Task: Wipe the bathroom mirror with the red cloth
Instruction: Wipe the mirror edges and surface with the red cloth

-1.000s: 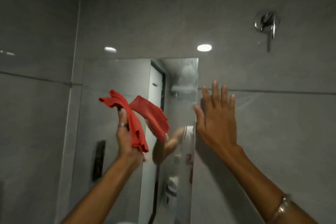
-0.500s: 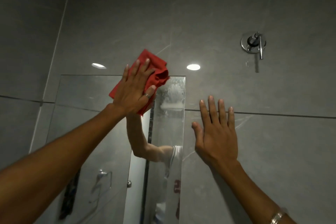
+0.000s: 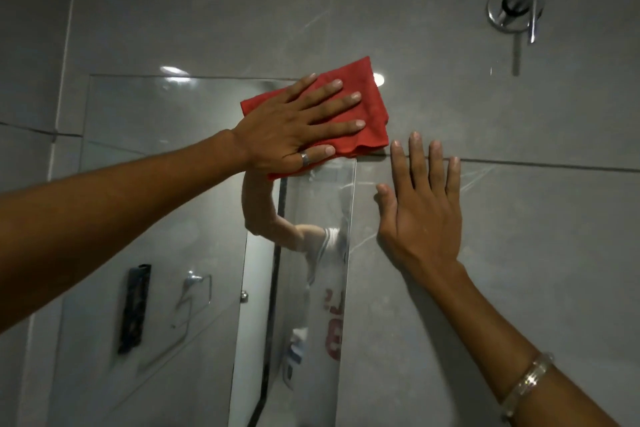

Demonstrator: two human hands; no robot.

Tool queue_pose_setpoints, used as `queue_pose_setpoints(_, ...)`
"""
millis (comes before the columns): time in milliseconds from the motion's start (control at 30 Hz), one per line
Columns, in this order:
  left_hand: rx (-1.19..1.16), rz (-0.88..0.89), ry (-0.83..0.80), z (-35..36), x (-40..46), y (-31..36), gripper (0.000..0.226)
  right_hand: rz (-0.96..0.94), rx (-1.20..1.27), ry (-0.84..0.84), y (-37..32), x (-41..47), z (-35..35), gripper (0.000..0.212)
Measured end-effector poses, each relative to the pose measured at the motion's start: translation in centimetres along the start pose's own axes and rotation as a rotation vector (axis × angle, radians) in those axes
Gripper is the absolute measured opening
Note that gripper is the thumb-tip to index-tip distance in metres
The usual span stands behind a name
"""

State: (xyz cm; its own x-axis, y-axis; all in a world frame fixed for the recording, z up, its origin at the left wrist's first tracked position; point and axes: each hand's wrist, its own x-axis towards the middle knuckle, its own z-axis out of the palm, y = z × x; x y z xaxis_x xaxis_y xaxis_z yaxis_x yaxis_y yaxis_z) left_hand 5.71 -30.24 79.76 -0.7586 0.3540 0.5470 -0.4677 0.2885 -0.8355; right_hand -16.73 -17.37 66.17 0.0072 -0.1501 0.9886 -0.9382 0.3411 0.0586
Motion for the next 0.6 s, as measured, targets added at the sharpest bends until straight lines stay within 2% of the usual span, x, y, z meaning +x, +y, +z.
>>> queue_pose_setpoints(400,-0.131,0.089,0.023,1.4,-7.3,11.3,0.060,-0.068,-0.038,0.025,0.5,-7.8,0.9,0.071)
queue_pose_setpoints(600,-0.260,0.132,0.010,1.1,-12.9,20.6,0.054,-0.117,-0.068,-0.056,1.1,-14.3,1.5,0.072)
